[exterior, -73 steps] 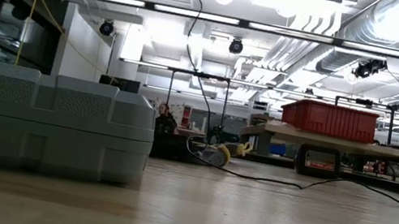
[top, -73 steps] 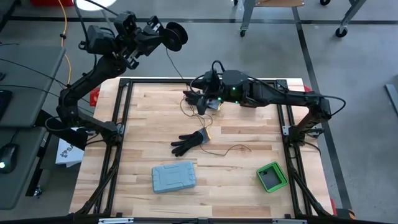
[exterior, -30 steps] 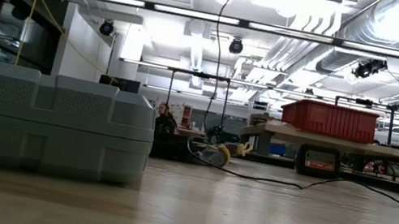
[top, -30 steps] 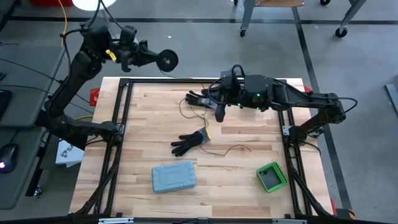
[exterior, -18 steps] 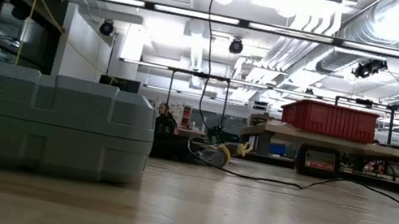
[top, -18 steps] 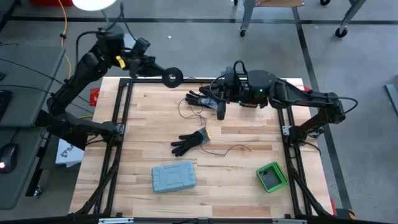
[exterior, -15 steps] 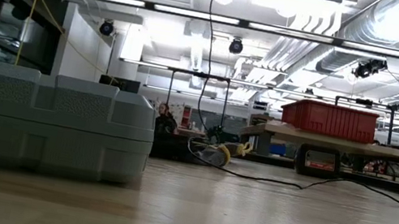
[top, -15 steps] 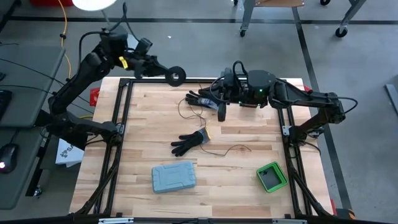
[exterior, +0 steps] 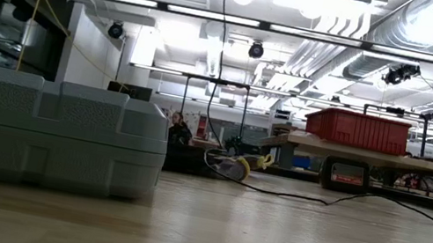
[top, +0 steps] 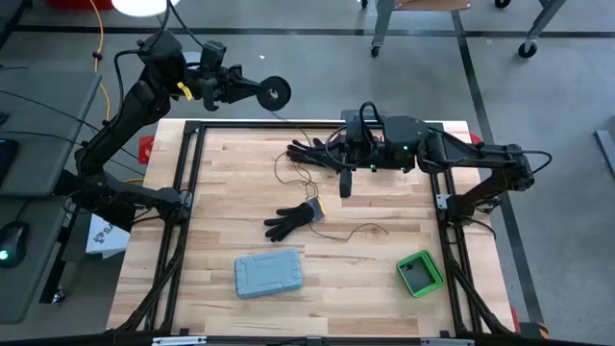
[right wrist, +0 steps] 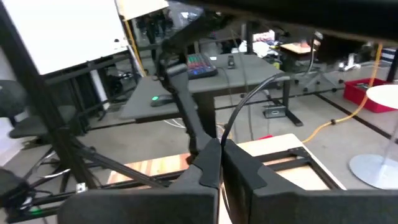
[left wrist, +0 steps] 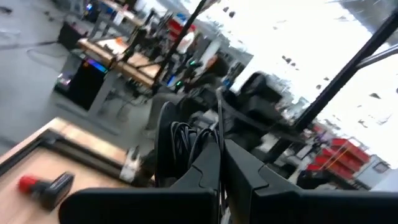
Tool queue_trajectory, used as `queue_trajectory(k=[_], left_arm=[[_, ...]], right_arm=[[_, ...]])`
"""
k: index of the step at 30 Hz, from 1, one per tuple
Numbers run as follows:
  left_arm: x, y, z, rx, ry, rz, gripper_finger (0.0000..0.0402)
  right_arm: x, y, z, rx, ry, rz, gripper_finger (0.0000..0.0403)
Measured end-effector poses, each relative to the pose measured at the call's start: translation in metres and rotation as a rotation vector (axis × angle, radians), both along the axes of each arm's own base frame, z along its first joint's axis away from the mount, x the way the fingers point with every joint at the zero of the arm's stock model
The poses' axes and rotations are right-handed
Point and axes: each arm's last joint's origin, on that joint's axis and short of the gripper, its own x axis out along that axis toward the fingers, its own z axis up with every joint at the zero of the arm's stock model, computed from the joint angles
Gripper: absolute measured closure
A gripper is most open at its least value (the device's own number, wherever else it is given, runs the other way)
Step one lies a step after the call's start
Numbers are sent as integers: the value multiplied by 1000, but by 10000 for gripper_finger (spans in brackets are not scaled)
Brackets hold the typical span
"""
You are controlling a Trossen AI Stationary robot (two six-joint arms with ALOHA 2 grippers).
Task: Coil cords
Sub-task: Coil the black wire cable onto the black spool
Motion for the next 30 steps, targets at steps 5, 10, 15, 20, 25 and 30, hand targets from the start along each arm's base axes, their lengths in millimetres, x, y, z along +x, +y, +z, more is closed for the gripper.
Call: queue_trajectory(k=[5, 10, 15, 20, 25, 30], left_arm=[[0, 4, -11, 34, 88, 79, 401], [-1, 1, -11, 0, 92, 28, 401], [-8, -8, -12, -103, 127, -93, 401], [-6, -17, -19, -172, 194, -172, 401], [8, -29, -22, -213, 219, -274, 401], [35, -46, -25, -262, 226, -441, 401]], right_arm=[[-10, 7, 8, 2, -30, 19, 403], [-20, 6, 14, -14, -32, -16, 403], [-29, 4, 20, -39, -45, -51, 403], [-31, 2, 24, -48, -82, -53, 403], [-29, 1, 26, -60, -110, -49, 403], [-22, -5, 24, -60, -127, -28, 403]])
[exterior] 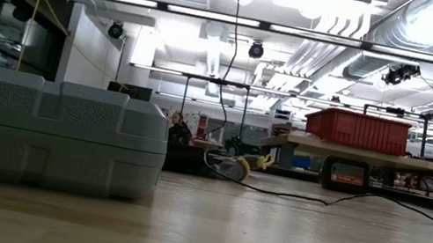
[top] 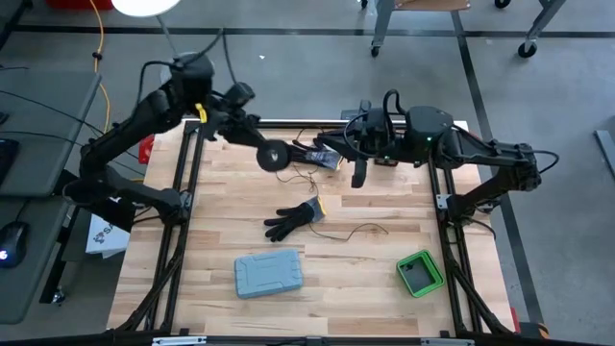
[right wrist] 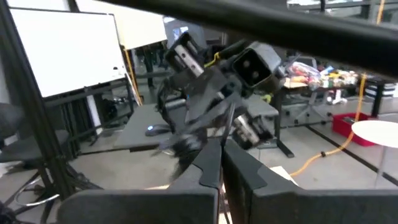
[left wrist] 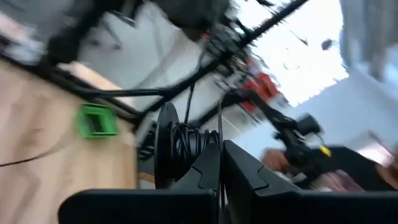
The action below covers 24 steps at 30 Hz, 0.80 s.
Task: Coil cords
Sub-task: Coil the black wire cable onto the black spool
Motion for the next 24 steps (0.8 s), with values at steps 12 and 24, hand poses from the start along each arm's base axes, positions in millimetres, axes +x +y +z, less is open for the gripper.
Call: queue_trajectory(k=[12, 24], left_arm=[[69, -13, 2, -80, -180, -208, 401], [87, -16, 16, -66, -489, -255, 402]], right_arm=[[24, 2, -7, 34, -58, 164, 403], [29, 4, -12, 43, -35, 174, 403]])
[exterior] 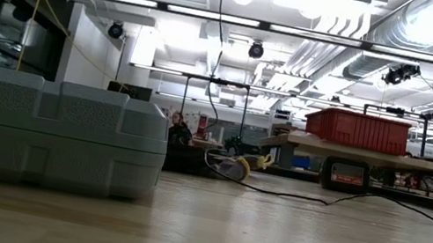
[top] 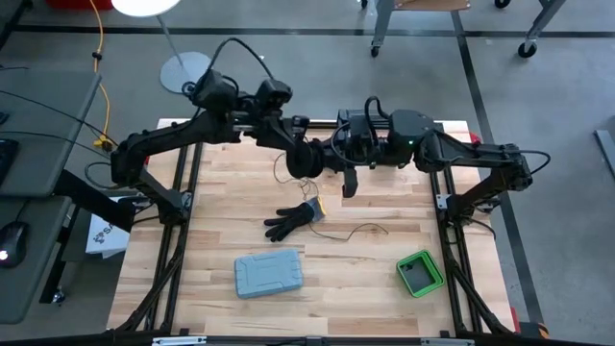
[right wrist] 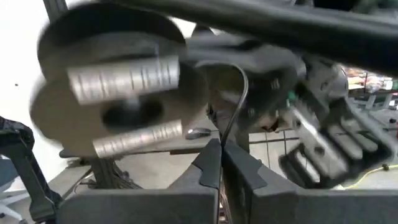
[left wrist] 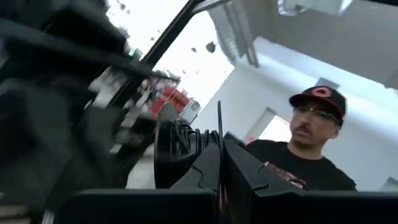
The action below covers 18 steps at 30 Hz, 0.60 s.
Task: Coil cords
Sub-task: Coil the black wire cable onto the black spool
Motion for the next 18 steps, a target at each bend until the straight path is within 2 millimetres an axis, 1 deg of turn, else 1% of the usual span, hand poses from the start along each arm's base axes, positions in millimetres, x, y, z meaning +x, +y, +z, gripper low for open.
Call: queue_trajectory(k=[6, 11, 14, 18], left_arm=[[-11, 6, 10, 52, -178, 106, 401], [-29, 14, 23, 95, -299, 224, 402], [-38, 21, 28, 118, -339, 292, 401], [-44, 32, 30, 132, -364, 375, 401]], right_arm=[[0, 0, 0, 11, 5, 0, 403], [0, 0, -2, 35, 23, 1, 403], [4, 0, -6, 56, 41, 1, 403], [15, 1, -15, 87, 63, 4, 403]])
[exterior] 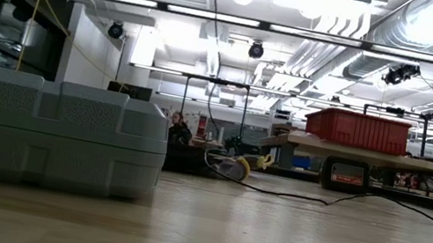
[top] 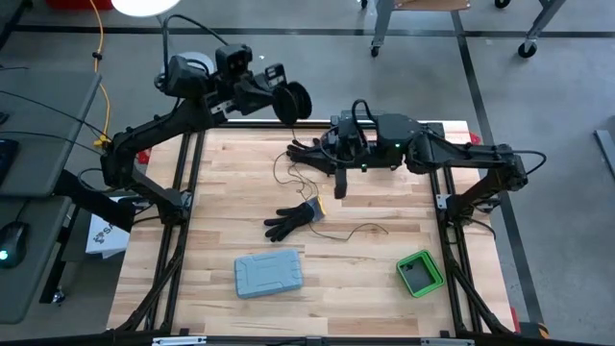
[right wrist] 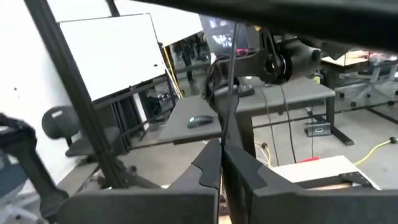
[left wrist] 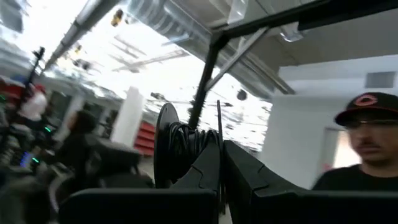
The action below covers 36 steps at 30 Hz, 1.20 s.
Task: Coil cords
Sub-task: Coil the black wire cable onto the black spool
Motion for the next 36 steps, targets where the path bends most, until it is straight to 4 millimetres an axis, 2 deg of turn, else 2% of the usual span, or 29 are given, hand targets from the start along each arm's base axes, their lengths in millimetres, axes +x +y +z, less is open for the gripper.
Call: queue_trajectory(k=[4, 10, 19, 22, 30, 36], left_arm=[[-2, 9, -1, 35, -26, 83, 402], [0, 21, -7, 68, 26, 171, 401], [-5, 22, -4, 97, -34, 203, 401], [-5, 21, -3, 101, -38, 204, 402], [-14, 16, 4, 99, -71, 222, 401], [-22, 12, 10, 107, -103, 246, 401]], right_arm=[[8, -1, -5, 43, -2, -9, 403], [10, -4, -10, 60, 36, -126, 393], [10, -14, -16, -24, 85, -324, 282], [10, -20, -17, -44, 98, -355, 258], [15, -31, -26, -89, 159, -451, 249], [26, -29, -35, -98, 165, -388, 249]])
